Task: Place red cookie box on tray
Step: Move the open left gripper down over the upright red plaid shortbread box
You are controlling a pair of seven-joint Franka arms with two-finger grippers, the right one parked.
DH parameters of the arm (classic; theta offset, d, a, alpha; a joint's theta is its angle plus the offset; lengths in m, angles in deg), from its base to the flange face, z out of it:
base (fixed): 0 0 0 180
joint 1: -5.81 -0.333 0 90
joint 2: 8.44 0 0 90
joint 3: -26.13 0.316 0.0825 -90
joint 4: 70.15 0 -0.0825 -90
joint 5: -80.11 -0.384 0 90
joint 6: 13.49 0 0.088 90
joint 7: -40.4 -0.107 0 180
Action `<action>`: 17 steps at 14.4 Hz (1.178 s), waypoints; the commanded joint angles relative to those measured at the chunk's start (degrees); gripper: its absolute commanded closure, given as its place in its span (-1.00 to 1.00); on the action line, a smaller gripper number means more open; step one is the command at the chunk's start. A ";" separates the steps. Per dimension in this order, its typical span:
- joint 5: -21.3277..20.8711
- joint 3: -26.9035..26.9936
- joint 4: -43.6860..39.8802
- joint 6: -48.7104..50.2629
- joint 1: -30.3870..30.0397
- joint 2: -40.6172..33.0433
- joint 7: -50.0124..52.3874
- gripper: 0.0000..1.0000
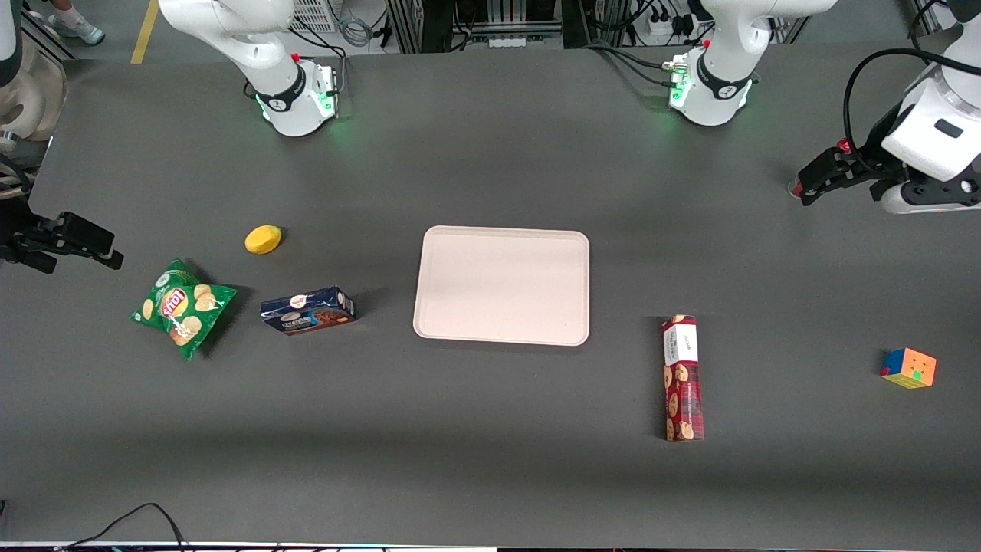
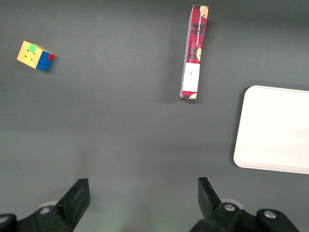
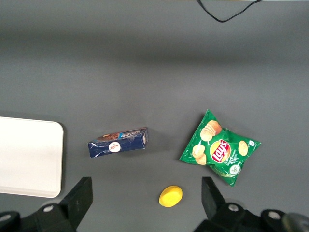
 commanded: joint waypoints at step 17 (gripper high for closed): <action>0.85 -0.53 0.01 -13.37 3.25 17.06 -0.95 -1.00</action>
